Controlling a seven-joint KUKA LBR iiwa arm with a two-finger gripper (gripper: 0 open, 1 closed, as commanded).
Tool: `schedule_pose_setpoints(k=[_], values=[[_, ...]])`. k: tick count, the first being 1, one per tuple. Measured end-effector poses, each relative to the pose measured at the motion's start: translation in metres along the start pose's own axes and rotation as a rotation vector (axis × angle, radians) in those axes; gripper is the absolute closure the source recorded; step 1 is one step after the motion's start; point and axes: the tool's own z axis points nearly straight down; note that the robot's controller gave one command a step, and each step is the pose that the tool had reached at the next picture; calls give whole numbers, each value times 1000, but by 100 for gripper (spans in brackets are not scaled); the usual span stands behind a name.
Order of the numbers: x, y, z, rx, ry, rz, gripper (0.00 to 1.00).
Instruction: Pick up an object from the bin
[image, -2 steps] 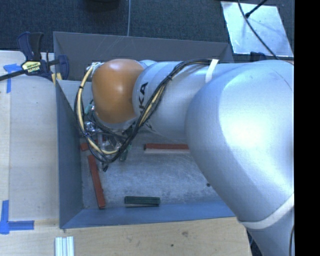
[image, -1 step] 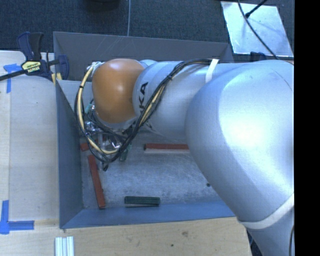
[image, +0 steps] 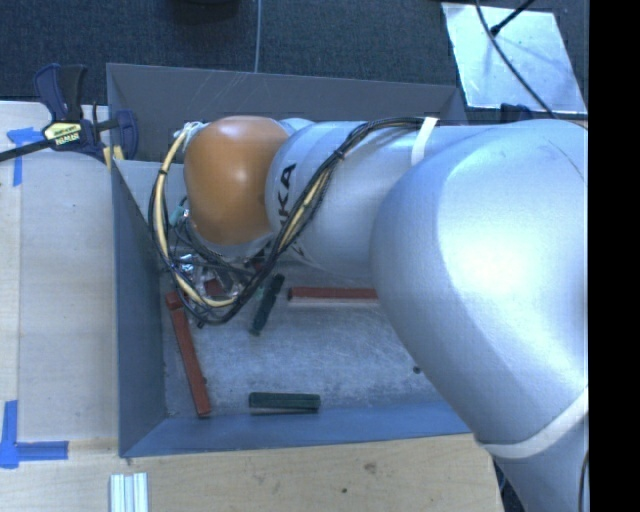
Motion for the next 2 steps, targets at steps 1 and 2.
schedule_pose_setpoints(k=[1,2], values=[[-1,-1,-10,1,-4,2,100],[-4,-1,-109,2,-10,2,100]])
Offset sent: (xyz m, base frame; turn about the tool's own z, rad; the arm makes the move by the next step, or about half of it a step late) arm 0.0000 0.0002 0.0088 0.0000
